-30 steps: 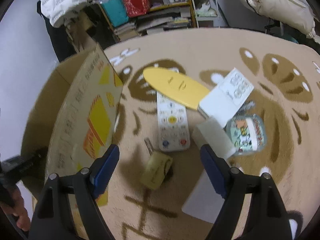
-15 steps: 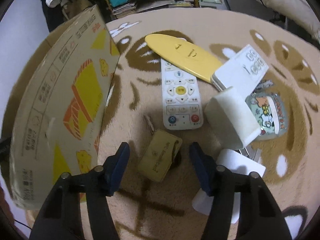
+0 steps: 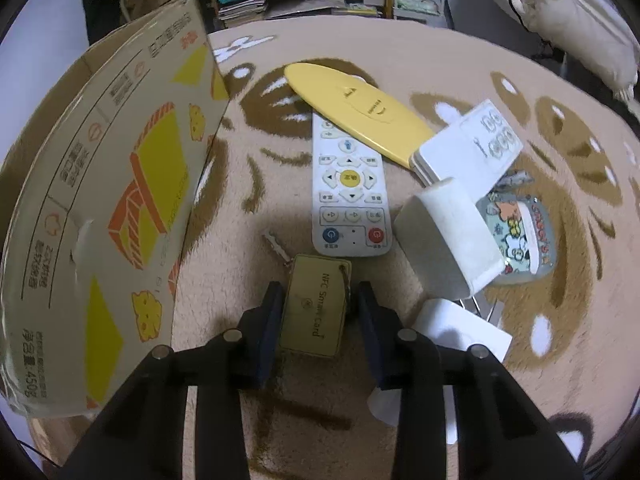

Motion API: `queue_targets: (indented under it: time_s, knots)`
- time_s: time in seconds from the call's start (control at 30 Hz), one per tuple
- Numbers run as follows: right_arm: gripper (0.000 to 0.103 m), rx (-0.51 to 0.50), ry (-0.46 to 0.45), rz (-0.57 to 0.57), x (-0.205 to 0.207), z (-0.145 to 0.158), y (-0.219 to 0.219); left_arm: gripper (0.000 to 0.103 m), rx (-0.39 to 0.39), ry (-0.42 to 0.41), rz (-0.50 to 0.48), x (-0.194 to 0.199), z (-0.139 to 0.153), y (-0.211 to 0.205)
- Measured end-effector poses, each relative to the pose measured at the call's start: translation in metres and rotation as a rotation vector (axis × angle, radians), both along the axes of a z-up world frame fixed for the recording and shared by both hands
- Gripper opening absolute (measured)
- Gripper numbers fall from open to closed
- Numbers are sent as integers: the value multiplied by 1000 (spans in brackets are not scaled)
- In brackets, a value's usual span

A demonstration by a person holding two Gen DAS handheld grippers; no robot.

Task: Organize rigid objects
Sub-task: 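Grasp the tan NFC card with the right tool, then place the tan NFC card into the box with the right tool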

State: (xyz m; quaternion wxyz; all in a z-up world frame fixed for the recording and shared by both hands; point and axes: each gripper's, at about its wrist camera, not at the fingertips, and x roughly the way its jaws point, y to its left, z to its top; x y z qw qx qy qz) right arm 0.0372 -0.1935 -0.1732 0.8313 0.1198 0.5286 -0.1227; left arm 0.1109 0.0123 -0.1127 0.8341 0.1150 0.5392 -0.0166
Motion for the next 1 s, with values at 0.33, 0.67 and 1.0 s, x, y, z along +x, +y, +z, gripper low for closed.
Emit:
queue_targets:
  time_s: [0.33, 0.67, 1.0]
  knots:
    - [38, 39, -135, 50, 4, 33, 14, 20, -6, -1, 4, 0, 2, 2]
    - [38, 39, -297, 23, 7, 77, 2, 20, -1, -3, 0, 1, 2, 1]
    - [38, 24, -480, 119, -1, 131, 21, 20, 3, -1, 3, 0, 0, -1]
